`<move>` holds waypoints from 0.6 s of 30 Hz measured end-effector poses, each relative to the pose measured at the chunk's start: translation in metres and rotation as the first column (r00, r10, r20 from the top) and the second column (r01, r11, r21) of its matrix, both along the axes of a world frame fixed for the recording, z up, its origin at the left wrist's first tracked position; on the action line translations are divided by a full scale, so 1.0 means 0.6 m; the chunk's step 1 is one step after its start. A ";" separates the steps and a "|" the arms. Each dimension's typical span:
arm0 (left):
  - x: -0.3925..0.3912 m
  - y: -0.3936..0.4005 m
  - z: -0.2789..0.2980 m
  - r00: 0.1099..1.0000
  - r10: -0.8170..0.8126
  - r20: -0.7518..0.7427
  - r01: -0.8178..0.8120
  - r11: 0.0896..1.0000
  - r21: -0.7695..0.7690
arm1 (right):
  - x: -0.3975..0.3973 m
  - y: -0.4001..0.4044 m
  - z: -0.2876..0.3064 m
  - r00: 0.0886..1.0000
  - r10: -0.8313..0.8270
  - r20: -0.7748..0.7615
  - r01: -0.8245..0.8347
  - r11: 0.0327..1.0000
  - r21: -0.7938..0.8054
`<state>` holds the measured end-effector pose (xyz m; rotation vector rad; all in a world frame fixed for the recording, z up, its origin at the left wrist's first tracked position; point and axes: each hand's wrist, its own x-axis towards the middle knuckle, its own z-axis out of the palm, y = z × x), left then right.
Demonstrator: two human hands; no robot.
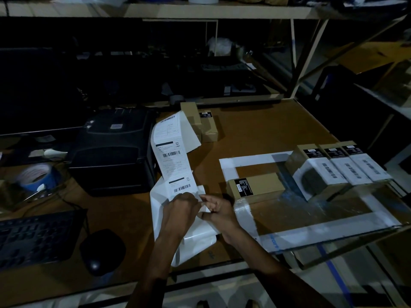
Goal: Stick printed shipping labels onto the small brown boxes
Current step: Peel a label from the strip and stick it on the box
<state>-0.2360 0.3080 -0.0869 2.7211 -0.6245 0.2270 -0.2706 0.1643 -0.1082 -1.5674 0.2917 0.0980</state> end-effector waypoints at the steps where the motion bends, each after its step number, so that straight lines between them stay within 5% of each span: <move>1: 0.000 0.001 -0.001 1.000 0.001 0.007 -0.001 1.000 -0.004 | -0.001 0.000 0.001 1.000 -0.001 -0.002 0.001 1.000 0.003; 9: 0.003 -0.001 -0.009 0.999 0.025 0.023 -0.027 0.997 0.073 | 0.000 0.000 -0.007 1.000 0.001 -0.009 -0.001 1.000 -0.011; 13: 0.003 0.003 -0.011 0.999 0.041 0.017 -0.038 0.993 -0.114 | -0.001 -0.001 -0.006 1.000 -0.021 -0.005 0.021 1.000 -0.001; 18: 0.002 -0.004 -0.021 0.997 0.023 0.069 -0.013 0.990 -0.143 | -0.002 -0.004 -0.002 0.999 -0.040 0.013 0.040 0.999 0.035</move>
